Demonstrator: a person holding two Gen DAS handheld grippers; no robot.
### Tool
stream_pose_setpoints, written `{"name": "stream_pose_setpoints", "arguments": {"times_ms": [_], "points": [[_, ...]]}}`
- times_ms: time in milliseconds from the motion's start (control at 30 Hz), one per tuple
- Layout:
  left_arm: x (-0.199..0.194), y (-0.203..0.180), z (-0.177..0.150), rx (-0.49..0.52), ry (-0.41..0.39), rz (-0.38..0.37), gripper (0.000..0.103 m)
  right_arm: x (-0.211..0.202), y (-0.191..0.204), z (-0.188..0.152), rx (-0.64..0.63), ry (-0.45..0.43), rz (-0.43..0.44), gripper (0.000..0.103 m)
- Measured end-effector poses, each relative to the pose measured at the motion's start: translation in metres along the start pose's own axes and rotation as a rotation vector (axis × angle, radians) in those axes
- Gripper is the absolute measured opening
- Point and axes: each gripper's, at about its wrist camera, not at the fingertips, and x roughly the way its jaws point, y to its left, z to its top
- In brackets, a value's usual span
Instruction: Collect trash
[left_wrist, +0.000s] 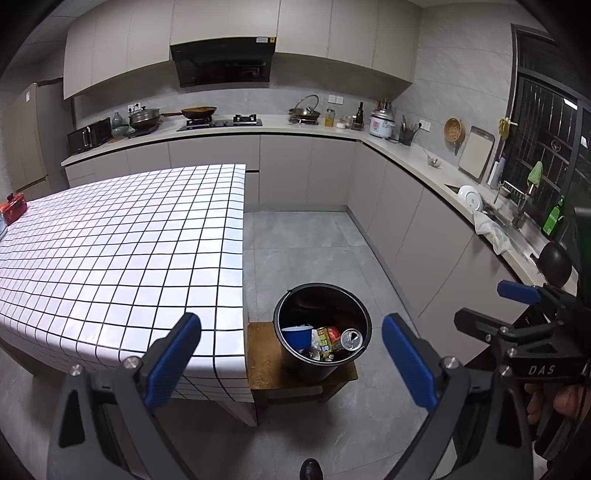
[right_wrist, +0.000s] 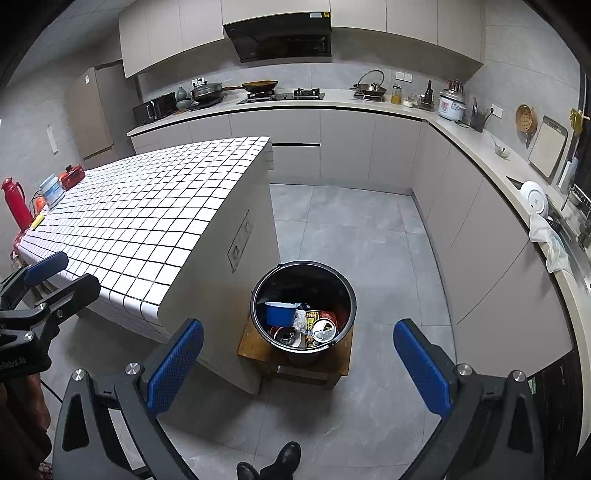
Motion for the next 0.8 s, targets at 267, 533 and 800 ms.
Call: {"name": "stream_pose_setpoints", "arguments": {"times_ms": [267,533,800], "points": [[0.0,0.0,-0.001,-0.004,0.003,-0.001,0.099,0.001,0.003,0.002,-0.005,0.001,0.006,0.103],[0.0,0.0,-0.001,-0.007,0.005,-0.001,0.099,0.004,0.008,0.006,-0.013,0.0,0.013,0.103],[0.0,0.003,0.001,-0.011,0.002,0.001,0.099,0.006,0.013,0.009,-0.023,-0.008,0.019,0.103]]}}
